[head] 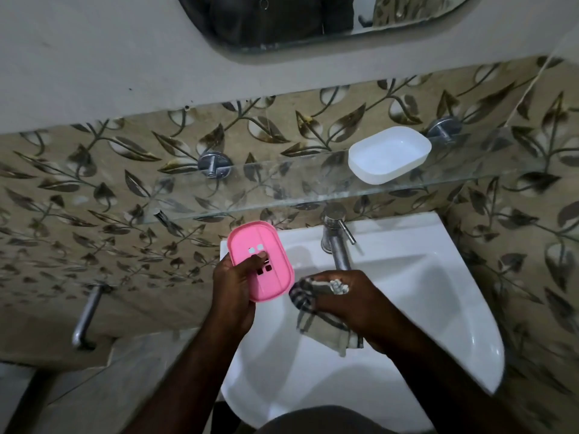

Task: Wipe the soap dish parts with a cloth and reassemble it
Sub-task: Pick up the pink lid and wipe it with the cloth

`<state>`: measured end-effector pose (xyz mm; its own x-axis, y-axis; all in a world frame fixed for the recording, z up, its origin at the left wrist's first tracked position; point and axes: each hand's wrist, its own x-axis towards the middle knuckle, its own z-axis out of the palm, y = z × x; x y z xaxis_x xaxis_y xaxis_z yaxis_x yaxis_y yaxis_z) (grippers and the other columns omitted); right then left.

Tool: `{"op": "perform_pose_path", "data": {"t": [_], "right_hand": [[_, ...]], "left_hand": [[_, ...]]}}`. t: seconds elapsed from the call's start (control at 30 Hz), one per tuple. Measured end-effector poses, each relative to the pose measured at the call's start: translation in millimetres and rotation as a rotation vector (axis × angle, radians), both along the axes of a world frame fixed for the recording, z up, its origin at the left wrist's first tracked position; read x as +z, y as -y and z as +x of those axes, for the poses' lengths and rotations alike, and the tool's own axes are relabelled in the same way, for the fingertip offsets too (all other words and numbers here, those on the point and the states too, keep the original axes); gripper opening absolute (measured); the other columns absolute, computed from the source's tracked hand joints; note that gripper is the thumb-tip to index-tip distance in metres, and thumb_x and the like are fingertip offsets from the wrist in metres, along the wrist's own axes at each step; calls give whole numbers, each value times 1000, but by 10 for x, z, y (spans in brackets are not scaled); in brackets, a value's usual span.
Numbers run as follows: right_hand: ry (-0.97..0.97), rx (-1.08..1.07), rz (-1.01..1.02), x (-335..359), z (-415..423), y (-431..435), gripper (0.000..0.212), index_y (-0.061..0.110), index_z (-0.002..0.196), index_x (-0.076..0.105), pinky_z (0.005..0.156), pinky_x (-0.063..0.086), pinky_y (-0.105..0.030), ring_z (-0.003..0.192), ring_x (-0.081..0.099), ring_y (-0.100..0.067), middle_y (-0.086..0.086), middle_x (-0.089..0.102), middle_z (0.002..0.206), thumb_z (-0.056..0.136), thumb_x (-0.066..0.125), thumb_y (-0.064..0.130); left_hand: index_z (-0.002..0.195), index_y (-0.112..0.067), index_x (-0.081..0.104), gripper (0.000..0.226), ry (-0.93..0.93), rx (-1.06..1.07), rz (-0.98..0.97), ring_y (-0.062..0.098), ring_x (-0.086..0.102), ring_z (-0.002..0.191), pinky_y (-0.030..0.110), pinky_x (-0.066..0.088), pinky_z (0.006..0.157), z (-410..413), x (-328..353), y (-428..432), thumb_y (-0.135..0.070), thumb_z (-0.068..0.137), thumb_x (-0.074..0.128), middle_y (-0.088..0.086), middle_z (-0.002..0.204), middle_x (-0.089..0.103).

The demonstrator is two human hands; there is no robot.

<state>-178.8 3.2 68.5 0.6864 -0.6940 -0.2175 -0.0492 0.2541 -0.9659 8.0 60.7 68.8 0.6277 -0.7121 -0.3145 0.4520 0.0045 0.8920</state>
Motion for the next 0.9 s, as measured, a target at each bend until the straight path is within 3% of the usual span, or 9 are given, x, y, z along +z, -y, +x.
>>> {"op": "perform_pose_path", "data": {"t": [0.1,0.17,0.33,0.43,0.53,0.6,0.73,0.8,0.9], "right_hand": [[16,-275,35,153,-28,119,30,9,100,73,80,55,-49,84,70,-33,-22,74,95,71,83,13],[-18,-383,-64,267,-27,173,37,14,101,72,77,56,-46,84,72,-31,-13,76,91,68,82,26],[-161,-290,-573,446,135,75,33,22,102,75,81,51,-16,86,67,-3,9,71,95,70,76,19],[-396,-265,-745,334,146,-6,27,23,101,75,79,52,-29,87,65,-14,0,67,95,75,74,19],[-458,-153,-624,211,86,-34,4,19,75,70,68,52,-35,72,66,-15,1,69,74,74,68,22],[-406,-46,-451,172,46,-24,20,14,60,59,59,48,-36,55,57,-9,0,61,56,76,70,20],[-246,-210,-237,214,64,87,33,-1,69,59,59,52,-49,57,62,-26,-27,63,67,82,72,27],[-250,-368,-253,237,117,171,27,0,70,62,60,53,-50,57,60,-21,-23,66,68,81,73,22],[-239,-437,-323,278,181,231,21,2,73,64,58,52,-45,55,56,-17,-18,67,66,81,72,21]], "left_hand": [[102,-9,64,32,55,-62,0,8,59,56,21,51,52,13,24,17,9,75,63,-3,69,70],[103,-18,65,39,149,-152,22,11,64,63,24,53,55,-23,23,10,2,70,71,-1,79,73],[111,-26,68,45,292,-380,-14,32,69,97,45,56,83,-246,43,35,-13,68,69,10,105,73],[113,-21,68,39,292,-323,-74,36,68,101,48,55,87,-284,94,22,-10,75,68,13,107,73],[116,-18,65,42,294,-265,-61,39,68,98,49,56,82,-209,145,-5,-5,76,67,15,105,73],[113,-25,65,43,323,-268,-16,40,67,98,50,57,81,-172,158,-7,-4,76,67,15,105,72],[114,-42,57,52,403,-385,63,32,65,105,51,55,86,-186,156,-2,-9,75,64,9,114,69],[116,-42,56,51,437,-529,77,24,68,102,41,56,85,-259,136,-13,-13,75,67,2,110,72],[119,-41,54,48,491,-599,81,12,66,105,30,55,86,-347,144,-39,-19,79,68,-11,114,70]]}}
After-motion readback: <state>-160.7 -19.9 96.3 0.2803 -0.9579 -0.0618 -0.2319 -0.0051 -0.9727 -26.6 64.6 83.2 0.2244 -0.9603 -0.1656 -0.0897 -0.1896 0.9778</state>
